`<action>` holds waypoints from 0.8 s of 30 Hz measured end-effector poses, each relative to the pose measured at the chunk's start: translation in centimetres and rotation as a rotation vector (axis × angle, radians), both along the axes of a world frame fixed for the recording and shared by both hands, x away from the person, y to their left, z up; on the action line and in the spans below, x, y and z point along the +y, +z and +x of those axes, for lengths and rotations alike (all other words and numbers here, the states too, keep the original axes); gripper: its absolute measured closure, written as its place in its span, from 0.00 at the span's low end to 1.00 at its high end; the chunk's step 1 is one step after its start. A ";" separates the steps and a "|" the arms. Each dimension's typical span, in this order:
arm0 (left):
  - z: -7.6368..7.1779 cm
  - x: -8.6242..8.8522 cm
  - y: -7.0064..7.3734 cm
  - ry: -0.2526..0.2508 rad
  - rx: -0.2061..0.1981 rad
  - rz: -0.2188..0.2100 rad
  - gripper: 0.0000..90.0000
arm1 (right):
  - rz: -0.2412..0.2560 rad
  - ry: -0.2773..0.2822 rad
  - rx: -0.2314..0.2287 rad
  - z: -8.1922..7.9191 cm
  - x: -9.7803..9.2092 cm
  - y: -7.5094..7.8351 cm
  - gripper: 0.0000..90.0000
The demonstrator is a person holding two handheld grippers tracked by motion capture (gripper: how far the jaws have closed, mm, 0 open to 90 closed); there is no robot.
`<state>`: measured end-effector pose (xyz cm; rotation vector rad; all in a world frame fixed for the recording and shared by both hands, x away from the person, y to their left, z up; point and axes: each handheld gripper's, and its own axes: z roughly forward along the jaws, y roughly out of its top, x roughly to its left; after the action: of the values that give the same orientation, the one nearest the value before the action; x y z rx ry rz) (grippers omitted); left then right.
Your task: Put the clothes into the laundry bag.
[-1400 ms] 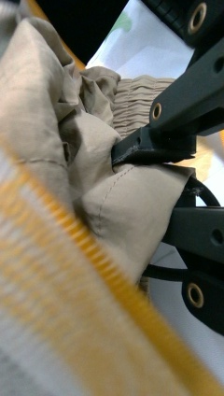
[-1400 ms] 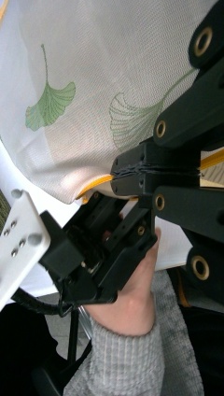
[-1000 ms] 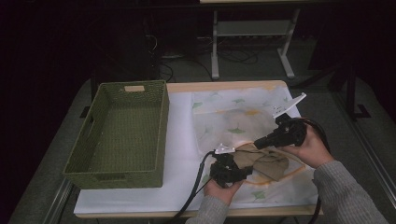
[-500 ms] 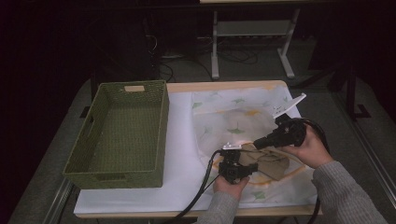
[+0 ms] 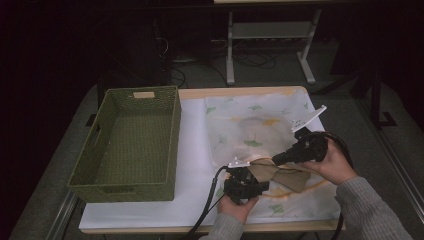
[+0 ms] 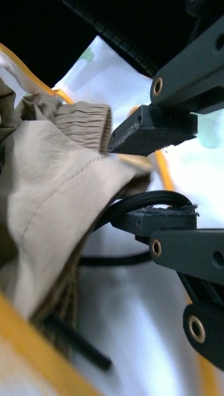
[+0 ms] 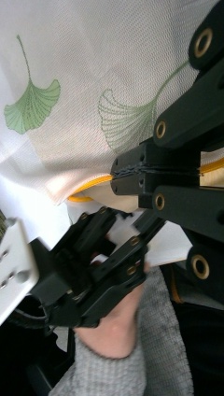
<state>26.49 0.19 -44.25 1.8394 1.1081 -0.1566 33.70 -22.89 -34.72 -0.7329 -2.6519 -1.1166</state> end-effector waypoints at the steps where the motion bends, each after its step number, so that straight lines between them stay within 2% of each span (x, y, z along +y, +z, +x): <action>1: -0.2 0.5 0.1 0.002 -0.002 0.001 0.68 | -0.001 -0.002 0.006 -0.1 0.0 -0.1 0.99; 9: -1.2 2.6 0.6 -0.008 -0.017 0.025 0.66 | -0.029 0.018 0.029 -1.0 0.1 -1.4 0.99; 12: -1.5 3.3 0.6 -0.006 -0.014 0.019 0.65 | -0.033 0.023 0.041 -1.2 -0.2 -2.2 0.99; 19: -2.0 4.6 1.0 -0.003 -0.018 0.029 0.64 | -0.046 0.005 0.052 -1.3 -0.6 -3.2 0.99; 24: -1.7 5.5 1.0 0.016 -0.014 0.025 0.64 | -0.044 -0.014 0.074 -1.3 -1.1 -4.3 0.98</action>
<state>24.84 5.70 -43.23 1.8502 1.1198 -0.1212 32.41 -24.00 -39.06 -0.7860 -2.6213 -1.0177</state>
